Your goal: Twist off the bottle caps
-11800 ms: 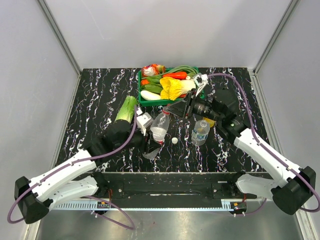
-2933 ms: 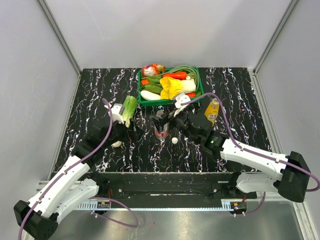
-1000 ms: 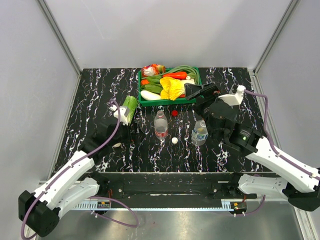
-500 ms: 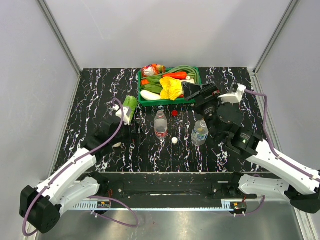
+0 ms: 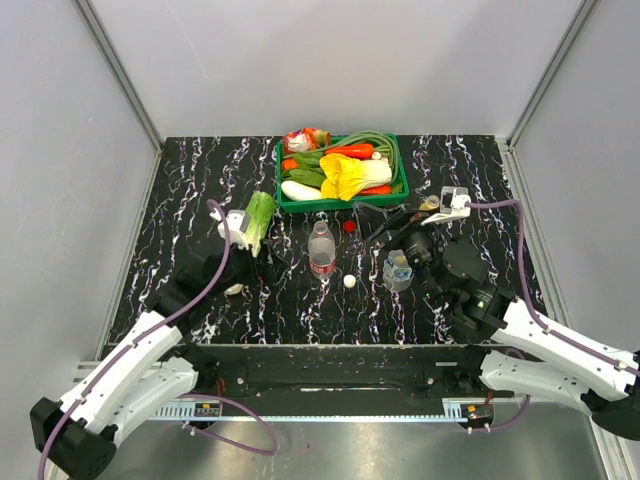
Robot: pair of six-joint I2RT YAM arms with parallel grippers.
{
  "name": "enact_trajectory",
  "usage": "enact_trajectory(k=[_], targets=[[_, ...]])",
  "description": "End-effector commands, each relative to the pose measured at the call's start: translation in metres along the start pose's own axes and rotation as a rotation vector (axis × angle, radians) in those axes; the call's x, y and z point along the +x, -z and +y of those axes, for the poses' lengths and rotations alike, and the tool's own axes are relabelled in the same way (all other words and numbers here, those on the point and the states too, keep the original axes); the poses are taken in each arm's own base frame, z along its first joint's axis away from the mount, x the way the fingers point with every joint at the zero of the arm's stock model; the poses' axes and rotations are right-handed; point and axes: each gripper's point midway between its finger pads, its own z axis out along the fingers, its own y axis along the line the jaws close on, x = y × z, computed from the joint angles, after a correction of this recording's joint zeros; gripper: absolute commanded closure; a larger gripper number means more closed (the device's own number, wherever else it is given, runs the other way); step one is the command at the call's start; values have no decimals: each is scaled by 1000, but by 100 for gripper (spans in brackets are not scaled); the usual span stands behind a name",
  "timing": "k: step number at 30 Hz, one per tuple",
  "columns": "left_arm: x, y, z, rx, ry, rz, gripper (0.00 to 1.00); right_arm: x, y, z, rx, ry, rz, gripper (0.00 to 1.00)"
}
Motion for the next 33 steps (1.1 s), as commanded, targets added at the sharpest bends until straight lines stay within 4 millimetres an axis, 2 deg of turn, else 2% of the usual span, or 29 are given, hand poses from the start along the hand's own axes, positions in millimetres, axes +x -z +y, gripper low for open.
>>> enact_trajectory(k=[1, 7, 14, 15, 17, 21, 25, 28, 33], targets=[[-41, 15, -10, 17, -14, -153, 1, -24, 0, 24, -98, 103, -48, 0], [-66, 25, -16, 18, -11, -221, 1, -25, -2, 16, -42, 193, -6, 0], [-87, 29, -23, 19, -30, -256, 1, -50, -6, 18, -47, 244, 19, 0], [-89, 29, -23, 17, -30, -260, 1, -47, -7, 13, -40, 252, 45, 0], [-92, 30, -23, 10, -31, -263, 1, -47, -13, 17, -95, 252, 83, 0], [-99, 33, -24, 7, -35, -284, 1, -37, -37, 6, -100, 267, 210, 0], [-102, 34, -16, -34, -24, -308, 1, -29, -58, -14, -49, 286, 297, 0], [-100, 31, -7, -80, -8, -308, 1, -40, -74, -47, 39, 247, 287, 0], [-102, 28, 9, -164, 14, -329, 1, -58, -91, -97, 87, 91, 291, 1]])
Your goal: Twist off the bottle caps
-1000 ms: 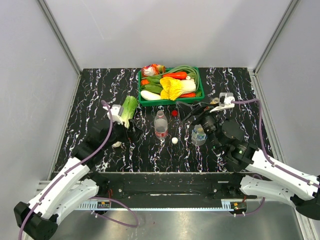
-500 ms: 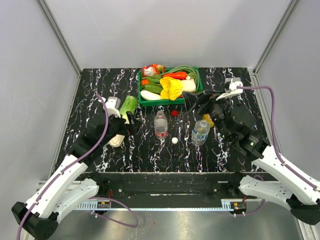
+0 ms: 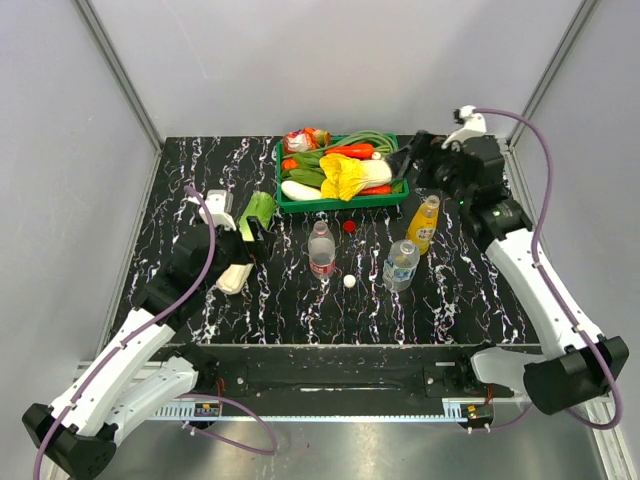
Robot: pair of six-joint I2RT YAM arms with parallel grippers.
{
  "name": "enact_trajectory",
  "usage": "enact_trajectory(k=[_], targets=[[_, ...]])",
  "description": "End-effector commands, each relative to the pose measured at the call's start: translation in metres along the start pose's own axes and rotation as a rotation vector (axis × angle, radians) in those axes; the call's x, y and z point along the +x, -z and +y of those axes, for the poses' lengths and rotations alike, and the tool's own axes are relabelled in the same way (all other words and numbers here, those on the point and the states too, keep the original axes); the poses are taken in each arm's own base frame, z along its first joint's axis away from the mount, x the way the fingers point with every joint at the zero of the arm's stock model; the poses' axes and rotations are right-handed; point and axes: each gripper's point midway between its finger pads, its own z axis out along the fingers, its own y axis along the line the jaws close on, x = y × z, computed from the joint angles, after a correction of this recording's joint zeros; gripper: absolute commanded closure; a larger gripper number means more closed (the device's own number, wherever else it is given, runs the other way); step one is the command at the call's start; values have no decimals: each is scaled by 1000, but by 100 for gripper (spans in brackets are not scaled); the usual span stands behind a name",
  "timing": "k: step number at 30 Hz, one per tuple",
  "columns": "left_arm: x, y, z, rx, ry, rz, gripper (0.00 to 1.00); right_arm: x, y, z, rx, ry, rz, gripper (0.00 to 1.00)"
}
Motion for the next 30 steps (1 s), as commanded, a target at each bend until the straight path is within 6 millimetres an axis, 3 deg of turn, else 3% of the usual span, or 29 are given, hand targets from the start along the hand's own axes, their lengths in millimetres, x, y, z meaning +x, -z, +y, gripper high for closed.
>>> enact_trajectory(k=[1, 6, 10, 14, 22, 26, 30], targets=[[-27, -2, 12, -90, 32, -111, 1, -28, -1, -24, -7, -119, -36, 0], [-34, -7, 13, -80, 16, -175, 1, -39, -10, -87, 111, -235, -64, 0], [-38, -8, 16, -97, 3, -201, 1, -30, -18, -131, 219, -263, -55, 0], [-41, -9, 29, -168, -11, -223, 1, -25, -10, -169, 395, -204, -103, 0], [-40, -11, 48, -251, -49, -275, 1, -23, 29, -211, 622, -107, -261, 0], [-48, -15, 48, -247, -84, -325, 1, -5, 42, -225, 668, -41, -277, 0], [-42, -26, 46, -225, -174, -313, 1, 36, 53, -251, 744, 29, -250, 0]])
